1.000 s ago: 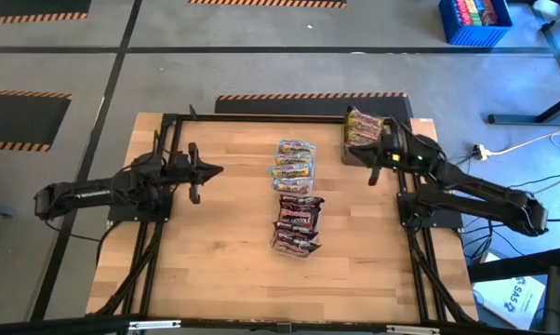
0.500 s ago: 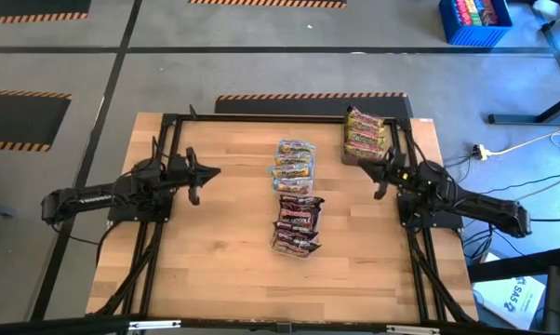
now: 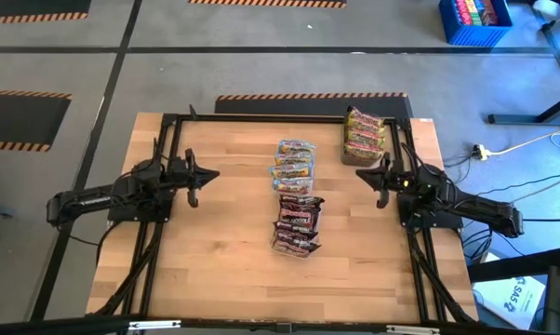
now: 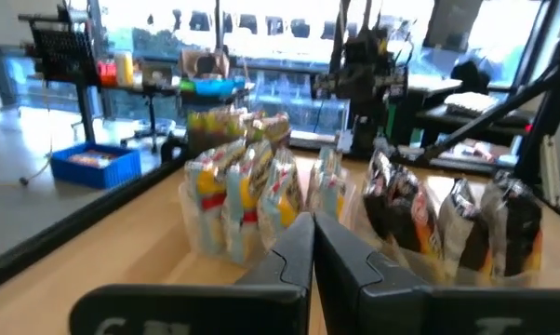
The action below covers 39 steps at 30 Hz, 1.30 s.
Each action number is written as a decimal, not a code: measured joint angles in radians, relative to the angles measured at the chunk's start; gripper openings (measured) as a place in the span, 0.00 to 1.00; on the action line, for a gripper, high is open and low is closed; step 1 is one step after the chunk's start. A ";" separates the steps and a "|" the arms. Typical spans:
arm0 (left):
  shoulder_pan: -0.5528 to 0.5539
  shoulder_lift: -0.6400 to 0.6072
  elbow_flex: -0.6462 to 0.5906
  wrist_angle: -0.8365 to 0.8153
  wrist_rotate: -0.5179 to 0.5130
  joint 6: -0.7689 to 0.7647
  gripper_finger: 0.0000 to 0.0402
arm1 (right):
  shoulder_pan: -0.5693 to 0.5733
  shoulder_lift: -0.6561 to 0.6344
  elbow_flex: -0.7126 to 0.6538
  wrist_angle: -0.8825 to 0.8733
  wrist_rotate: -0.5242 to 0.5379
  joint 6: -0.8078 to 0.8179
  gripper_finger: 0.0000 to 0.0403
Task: Sort Maruchan noodles
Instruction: Return to Home Position
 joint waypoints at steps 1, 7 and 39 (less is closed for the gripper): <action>0.000 0.000 0.000 -0.013 -0.007 -0.001 0.01 | 0.000 0.001 0.000 -0.001 0.003 0.001 0.00; 0.000 0.001 0.000 -0.008 -0.017 -0.001 0.02 | 0.000 0.005 0.000 -0.002 0.011 0.001 0.00; 0.000 0.002 0.000 -0.008 -0.018 -0.003 0.02 | -0.001 0.005 0.000 -0.004 0.011 0.003 0.00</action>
